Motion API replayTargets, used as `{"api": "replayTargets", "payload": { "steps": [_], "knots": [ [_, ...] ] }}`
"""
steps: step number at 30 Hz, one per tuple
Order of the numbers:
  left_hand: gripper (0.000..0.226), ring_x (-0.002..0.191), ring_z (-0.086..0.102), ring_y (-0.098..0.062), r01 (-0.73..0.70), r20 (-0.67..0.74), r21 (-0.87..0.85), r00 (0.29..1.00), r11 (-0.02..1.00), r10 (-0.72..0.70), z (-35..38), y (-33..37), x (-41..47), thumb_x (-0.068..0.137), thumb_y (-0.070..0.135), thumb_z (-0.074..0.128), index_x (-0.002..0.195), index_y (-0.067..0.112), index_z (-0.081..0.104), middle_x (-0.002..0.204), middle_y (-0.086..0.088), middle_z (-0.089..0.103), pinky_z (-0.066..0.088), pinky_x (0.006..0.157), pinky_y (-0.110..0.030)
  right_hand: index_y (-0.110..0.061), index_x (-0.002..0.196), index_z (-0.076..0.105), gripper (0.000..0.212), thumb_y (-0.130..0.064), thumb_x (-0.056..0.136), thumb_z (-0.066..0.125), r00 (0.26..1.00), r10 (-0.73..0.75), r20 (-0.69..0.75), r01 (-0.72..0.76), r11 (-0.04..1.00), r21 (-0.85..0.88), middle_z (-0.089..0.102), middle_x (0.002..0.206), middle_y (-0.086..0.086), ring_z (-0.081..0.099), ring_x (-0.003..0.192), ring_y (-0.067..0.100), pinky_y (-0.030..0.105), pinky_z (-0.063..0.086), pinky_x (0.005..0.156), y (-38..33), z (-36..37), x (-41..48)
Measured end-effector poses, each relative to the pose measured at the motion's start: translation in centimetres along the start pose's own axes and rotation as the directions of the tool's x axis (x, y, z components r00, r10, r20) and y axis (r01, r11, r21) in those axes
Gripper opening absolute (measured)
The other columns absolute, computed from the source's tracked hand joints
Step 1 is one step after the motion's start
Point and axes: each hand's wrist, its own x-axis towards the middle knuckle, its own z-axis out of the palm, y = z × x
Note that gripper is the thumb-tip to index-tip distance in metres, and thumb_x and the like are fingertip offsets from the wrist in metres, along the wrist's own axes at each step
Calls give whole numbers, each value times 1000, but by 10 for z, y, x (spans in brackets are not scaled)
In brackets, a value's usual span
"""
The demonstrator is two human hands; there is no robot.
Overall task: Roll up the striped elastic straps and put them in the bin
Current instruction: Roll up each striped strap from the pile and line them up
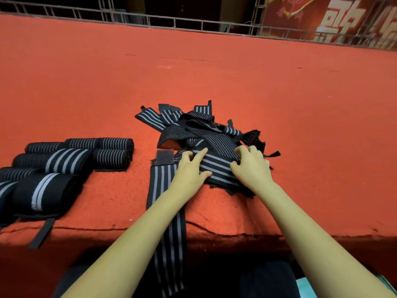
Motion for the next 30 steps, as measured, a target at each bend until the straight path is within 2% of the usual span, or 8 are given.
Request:
{"api": "replayTargets", "payload": {
  "steps": [3, 9, 13, 16, 18, 22, 25, 30],
  "knots": [
    [87, 127, 37, -24, 36, 3, -18, 999, 999, -36, -3, 1, 6, 82, 26, 75, 151, 24, 22, 135, -8, 32, 32, 107, -32, -17, 134, 47, 41, -31, 96, 45, 997, -8, -71, 9, 1000, 21, 49, 134, 10, 42, 127, 30, 47, 32, 103, -6, 4, 6],
    [56, 113, 48, -18, 29, -22, 67, 999, 997, -27, -3, 1, -1, 81, 40, 72, 125, 12, 51, 114, -1, 47, 34, 88, -23, -19, 137, 45, 66, -56, 85, 60, 980, 143, 140, -162, 978, 135, 51, 137, 6, 41, 131, 29, 52, 30, 103, -1, 15, 26],
    [43, 106, 50, -18, -14, -58, 138, 998, 990, 23, 4, 8, -1, 88, 42, 65, 115, 11, 55, 99, 6, 41, 30, 79, -20, -21, 116, 60, 47, -51, 81, 69, 979, 182, 88, -199, 951, 239, 63, 119, 3, 46, 123, 29, 50, 26, 102, 5, 16, 32],
    [44, 105, 51, -17, -15, -59, 122, 998, 992, 23, 6, 11, 3, 90, 46, 60, 117, 11, 55, 102, 3, 47, 32, 80, -20, -23, 100, 65, 20, -37, 87, 62, 980, 195, -45, -186, 970, 157, 67, 104, 4, 51, 115, 31, 47, 29, 95, 8, 7, 34],
    [49, 109, 52, -17, -6, -45, 88, 999, 996, 10, 6, 9, 5, 90, 49, 59, 124, 16, 49, 114, 0, 53, 38, 85, -24, -22, 101, 66, 17, -29, 88, 58, 974, 207, -89, -203, 978, 45, 66, 107, 5, 50, 114, 31, 45, 30, 93, 12, 3, 38],
    [50, 109, 53, -23, -13, -168, 297, 984, 955, 66, 0, 9, 12, 93, 57, 44, 128, 21, 45, 112, -3, 59, 43, 83, -35, -17, 123, 54, 46, -42, 85, 61, 978, 190, 80, -177, 973, -152, 49, 130, 9, 37, 127, 31, 50, 31, 101, 6, -10, 45],
    [42, 104, 52, -30, -13, -312, 349, 941, 937, 129, -13, 14, 33, 98, 45, 41, 123, 14, 52, 107, -9, 58, 43, 81, -39, -17, 130, 49, 67, -63, 82, 57, 988, 113, 110, -79, 957, -279, 45, 134, 9, 37, 129, 31, 47, 34, 100, -9, -32, 51],
    [35, 116, 44, -26, -30, -268, 343, 955, 939, 128, -30, 17, 100, 101, 32, 43, 129, 12, 50, 123, -7, 50, 40, 89, -34, -9, 117, 58, 41, -43, 97, 46, 999, -30, 44, 33, 996, -78, 55, 120, 13, 51, 110, 34, 37, 42, 80, -25, -33, 91]
  ]
}}
